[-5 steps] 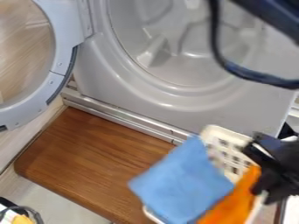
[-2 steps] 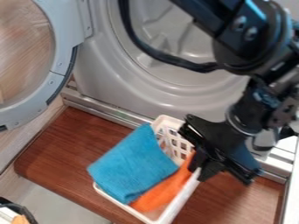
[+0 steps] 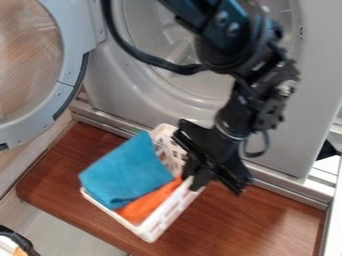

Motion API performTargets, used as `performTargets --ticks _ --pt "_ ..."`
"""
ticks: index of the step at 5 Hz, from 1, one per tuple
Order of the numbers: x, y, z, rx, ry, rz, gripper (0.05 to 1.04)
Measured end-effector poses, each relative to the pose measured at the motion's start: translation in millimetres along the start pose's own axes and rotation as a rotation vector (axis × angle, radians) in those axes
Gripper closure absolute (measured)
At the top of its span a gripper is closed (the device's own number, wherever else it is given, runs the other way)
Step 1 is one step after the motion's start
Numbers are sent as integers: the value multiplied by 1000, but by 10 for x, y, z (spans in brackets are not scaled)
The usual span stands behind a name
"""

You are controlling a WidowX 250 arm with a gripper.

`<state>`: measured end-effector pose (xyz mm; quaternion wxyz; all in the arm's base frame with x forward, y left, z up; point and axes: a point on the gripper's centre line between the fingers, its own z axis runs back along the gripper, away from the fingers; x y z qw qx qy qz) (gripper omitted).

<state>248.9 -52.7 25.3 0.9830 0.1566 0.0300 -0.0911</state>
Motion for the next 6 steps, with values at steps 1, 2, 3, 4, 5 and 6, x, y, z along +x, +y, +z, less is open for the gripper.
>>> performTargets --ticks 1,2,3,4,5,6 --pt "-88 212 -160 29 22 20 993" --pt "-113 388 -242 49 26 61 993" --pt "-125 550 -332 73 30 95 993" --pt "-88 662 -473 69 21 140 993" --pt "44 645 -585 57 13 120 993" --pt "195 616 -698 57 -13 108 993"
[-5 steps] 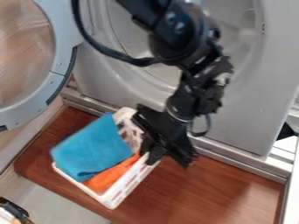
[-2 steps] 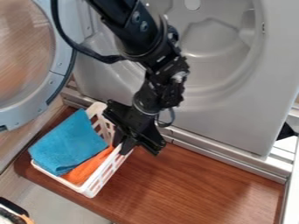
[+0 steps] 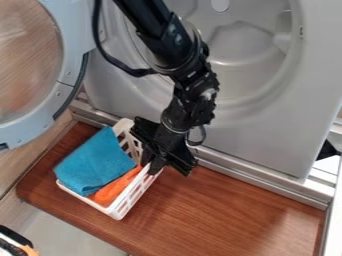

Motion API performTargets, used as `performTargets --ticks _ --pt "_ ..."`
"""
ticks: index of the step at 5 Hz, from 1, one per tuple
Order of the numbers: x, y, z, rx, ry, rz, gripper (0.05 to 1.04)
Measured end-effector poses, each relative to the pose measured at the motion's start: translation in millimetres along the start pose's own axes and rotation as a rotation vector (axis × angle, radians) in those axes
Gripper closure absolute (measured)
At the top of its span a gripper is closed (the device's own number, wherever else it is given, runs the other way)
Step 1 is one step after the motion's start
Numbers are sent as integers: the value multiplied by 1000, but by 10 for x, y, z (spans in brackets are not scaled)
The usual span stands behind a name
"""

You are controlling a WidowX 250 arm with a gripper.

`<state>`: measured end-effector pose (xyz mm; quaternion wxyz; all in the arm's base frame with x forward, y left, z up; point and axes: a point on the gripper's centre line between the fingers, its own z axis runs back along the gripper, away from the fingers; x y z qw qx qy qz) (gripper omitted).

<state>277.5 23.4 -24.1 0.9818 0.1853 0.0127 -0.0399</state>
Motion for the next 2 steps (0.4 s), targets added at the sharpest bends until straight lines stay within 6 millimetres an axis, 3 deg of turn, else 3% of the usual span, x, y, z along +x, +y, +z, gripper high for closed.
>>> performTargets --ticks 1,2 --pt "131 -8 -3 -2 -82 -18 962" --pt "201 -47 31 -8 -114 -44 771"
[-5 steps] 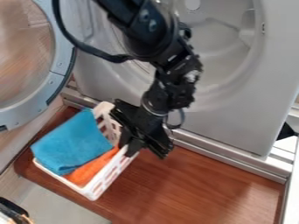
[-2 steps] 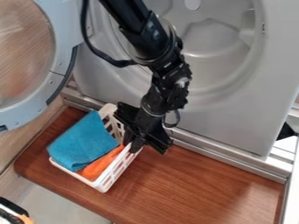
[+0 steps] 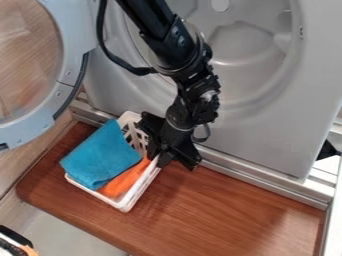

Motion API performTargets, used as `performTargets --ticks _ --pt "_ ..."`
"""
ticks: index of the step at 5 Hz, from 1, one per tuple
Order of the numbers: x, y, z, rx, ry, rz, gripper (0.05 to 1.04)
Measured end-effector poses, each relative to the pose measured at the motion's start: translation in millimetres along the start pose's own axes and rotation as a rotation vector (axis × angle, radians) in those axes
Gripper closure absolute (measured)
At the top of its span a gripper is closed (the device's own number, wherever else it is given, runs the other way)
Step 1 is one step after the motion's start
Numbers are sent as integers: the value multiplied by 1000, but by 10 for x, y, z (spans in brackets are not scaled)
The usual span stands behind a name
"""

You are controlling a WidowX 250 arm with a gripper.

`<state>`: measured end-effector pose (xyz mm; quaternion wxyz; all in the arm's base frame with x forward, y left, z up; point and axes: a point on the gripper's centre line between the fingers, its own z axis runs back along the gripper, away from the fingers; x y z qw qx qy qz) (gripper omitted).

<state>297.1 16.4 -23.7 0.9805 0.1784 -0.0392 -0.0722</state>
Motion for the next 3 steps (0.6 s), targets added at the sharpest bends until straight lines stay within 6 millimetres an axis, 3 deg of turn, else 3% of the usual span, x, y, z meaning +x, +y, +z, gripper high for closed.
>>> performTargets --ticks 2,3 --pt "90 -71 182 -12 -67 15 171" --pt "51 -199 371 -61 -95 43 72"
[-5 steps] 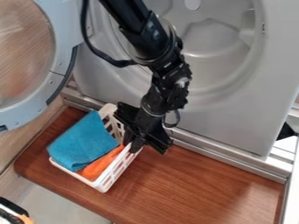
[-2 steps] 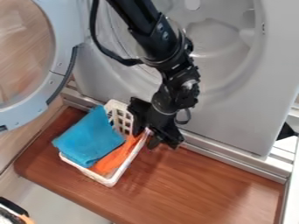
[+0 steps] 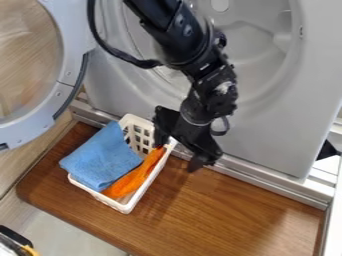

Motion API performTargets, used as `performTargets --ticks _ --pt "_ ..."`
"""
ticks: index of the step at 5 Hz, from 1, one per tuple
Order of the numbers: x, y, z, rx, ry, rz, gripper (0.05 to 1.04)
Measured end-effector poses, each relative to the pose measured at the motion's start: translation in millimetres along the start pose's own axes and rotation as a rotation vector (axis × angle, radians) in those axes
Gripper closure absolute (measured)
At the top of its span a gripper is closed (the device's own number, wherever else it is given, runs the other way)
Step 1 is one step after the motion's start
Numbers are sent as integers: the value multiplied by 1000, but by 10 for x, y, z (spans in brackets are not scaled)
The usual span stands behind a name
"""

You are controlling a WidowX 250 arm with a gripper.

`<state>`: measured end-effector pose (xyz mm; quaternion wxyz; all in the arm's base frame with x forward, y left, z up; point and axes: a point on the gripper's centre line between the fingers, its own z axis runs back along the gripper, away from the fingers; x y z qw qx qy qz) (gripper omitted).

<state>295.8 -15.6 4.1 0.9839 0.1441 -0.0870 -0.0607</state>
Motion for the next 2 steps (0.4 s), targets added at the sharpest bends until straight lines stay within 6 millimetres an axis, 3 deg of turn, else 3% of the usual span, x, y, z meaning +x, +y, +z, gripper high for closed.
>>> performTargets --ticks 2 --pt "-158 -460 279 -122 -2 22 83"
